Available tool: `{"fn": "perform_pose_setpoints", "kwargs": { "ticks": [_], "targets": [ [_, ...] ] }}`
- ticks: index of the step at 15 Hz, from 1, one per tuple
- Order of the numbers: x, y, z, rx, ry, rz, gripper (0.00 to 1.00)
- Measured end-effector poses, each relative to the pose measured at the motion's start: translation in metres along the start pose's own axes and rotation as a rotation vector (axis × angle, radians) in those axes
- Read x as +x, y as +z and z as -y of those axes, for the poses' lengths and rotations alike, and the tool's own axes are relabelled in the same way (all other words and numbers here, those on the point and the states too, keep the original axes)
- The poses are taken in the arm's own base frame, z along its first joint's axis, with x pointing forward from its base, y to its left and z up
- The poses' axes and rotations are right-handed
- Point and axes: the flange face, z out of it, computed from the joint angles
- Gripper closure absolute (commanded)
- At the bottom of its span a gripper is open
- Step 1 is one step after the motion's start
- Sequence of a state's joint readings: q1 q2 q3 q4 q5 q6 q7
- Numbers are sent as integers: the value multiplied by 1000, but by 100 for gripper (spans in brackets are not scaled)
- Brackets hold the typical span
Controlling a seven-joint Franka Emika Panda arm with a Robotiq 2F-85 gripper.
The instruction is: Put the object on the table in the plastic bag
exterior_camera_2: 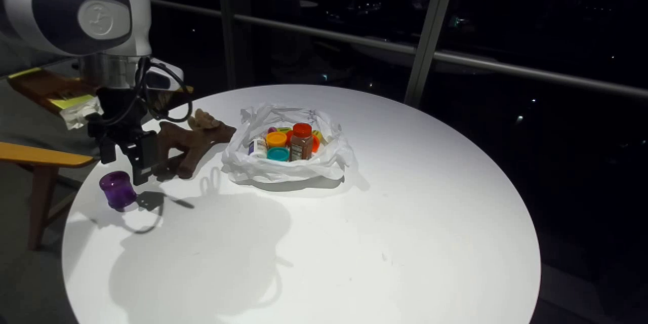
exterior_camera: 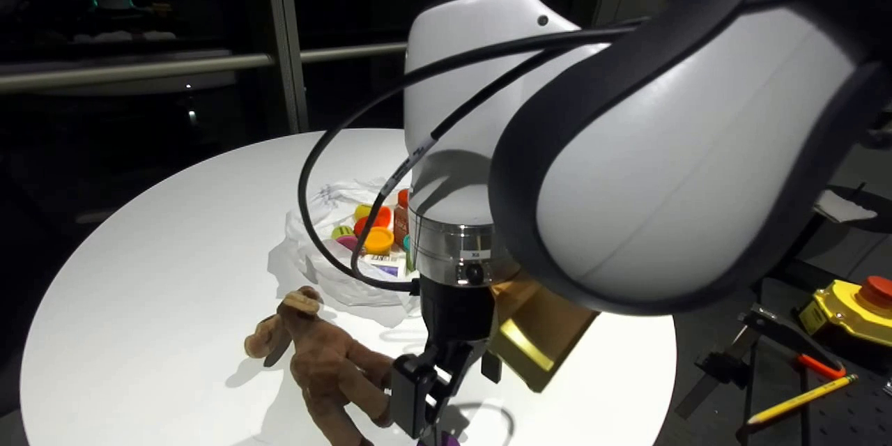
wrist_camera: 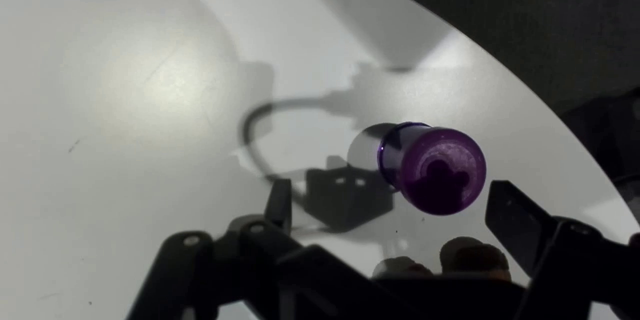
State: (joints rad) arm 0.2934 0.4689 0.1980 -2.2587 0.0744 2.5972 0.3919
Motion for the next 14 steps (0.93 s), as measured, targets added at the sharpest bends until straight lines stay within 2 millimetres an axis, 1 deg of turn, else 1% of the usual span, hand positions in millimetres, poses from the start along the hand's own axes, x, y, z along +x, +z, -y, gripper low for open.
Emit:
{"fn": "perform_pose_setpoints", "kwargs": {
  "ticks": [2, 6, 9, 11, 14],
  "targets": [
    [-8, 5, 7, -1, -23, -1, 0],
    [-23, 11, 28, 2, -72, -17, 0],
    [-27, 18, 41, 0, -106, -52, 0],
    [-26, 24, 43, -13, -116, -91, 0],
    [-20, 36, 37, -44, -114, -154, 0]
  ]
}}
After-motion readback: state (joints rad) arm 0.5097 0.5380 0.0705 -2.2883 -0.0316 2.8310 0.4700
